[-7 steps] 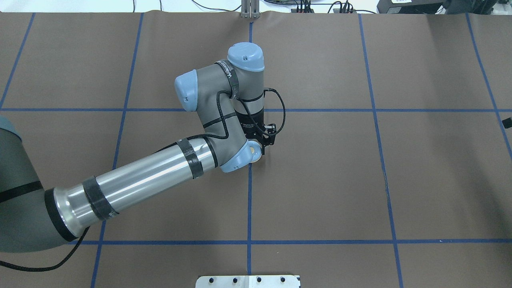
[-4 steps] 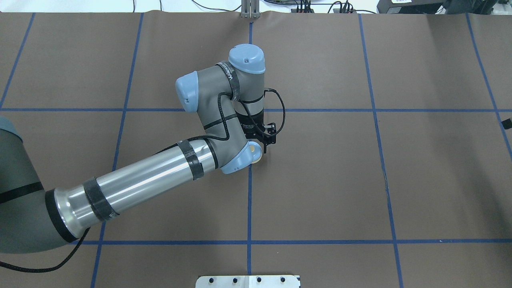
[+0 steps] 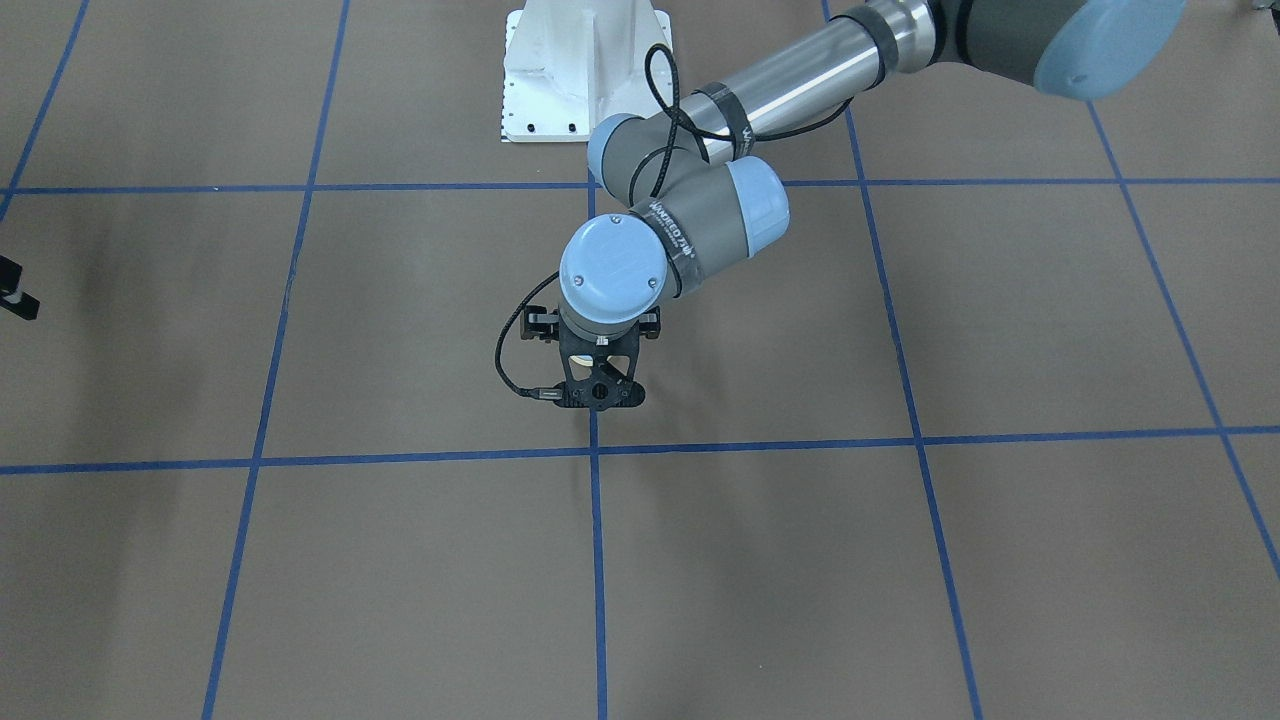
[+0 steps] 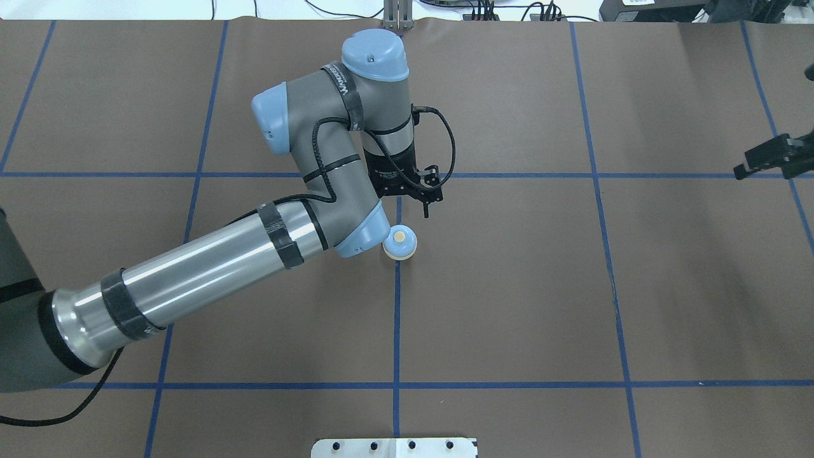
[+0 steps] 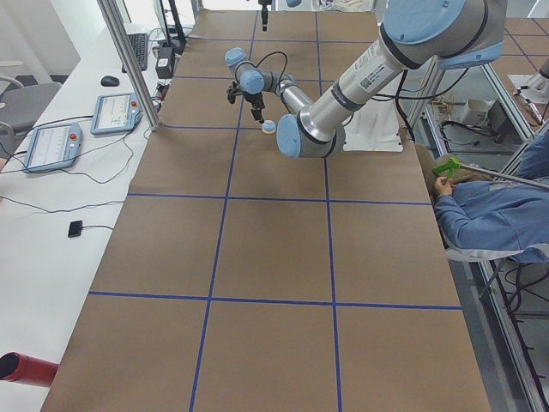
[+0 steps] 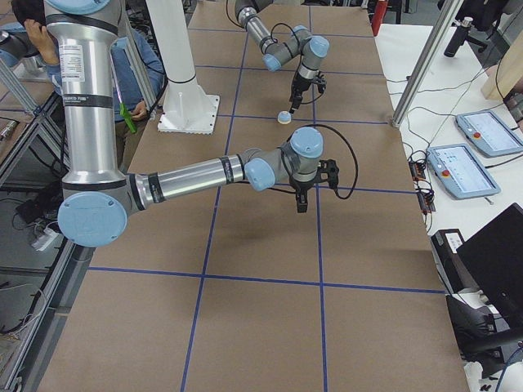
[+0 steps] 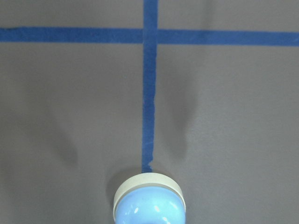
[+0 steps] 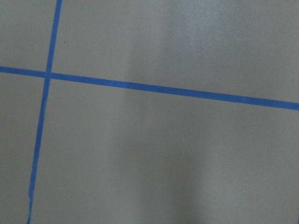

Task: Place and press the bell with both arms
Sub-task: 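Withdraw the left gripper from the bell while the right arm approaches it, then lower the right gripper onto the bell top to press it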

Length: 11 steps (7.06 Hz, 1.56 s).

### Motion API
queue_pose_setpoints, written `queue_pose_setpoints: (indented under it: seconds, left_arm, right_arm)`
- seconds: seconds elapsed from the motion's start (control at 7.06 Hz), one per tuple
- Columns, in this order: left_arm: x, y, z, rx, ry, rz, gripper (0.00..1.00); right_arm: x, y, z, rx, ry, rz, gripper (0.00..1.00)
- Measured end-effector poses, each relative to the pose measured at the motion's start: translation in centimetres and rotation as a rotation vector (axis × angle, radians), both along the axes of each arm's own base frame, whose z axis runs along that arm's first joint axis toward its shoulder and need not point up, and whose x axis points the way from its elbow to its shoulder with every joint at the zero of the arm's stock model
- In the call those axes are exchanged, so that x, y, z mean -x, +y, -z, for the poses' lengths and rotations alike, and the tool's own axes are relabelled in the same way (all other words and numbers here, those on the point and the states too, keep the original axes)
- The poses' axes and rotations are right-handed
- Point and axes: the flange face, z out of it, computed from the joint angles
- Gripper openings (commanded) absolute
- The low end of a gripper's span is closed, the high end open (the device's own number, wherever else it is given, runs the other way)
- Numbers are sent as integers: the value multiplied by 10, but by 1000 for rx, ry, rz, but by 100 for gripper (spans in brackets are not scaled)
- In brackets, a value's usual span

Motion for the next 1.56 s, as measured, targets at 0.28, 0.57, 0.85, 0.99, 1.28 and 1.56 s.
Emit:
queue_pose_setpoints:
  seconds: [0.28, 0.57, 0.85, 0.99, 1.28, 1.56]
  left_arm:
    - [95, -4, -56, -8, 49, 50, 98]
    - [191, 4, -143, -65, 65, 41, 98]
    - [253, 16, -206, -125, 53, 17, 98]
    - [265, 18, -219, -137, 49, 11, 98]
    - [268, 21, -226, -141, 47, 5, 99]
    - [268, 21, -226, -142, 48, 4, 99]
  right_arm:
    - [95, -12, 83, 21, 1, -80, 98]
    - [210, 18, 162, 43, -17, -169, 65]
    - [330, 59, 231, 70, -52, -256, 2]
    - [385, 61, 258, 76, -51, -293, 0]
    - [449, 52, 284, 118, -32, -330, 0]
    - [461, 55, 291, 140, -33, -316, 0]
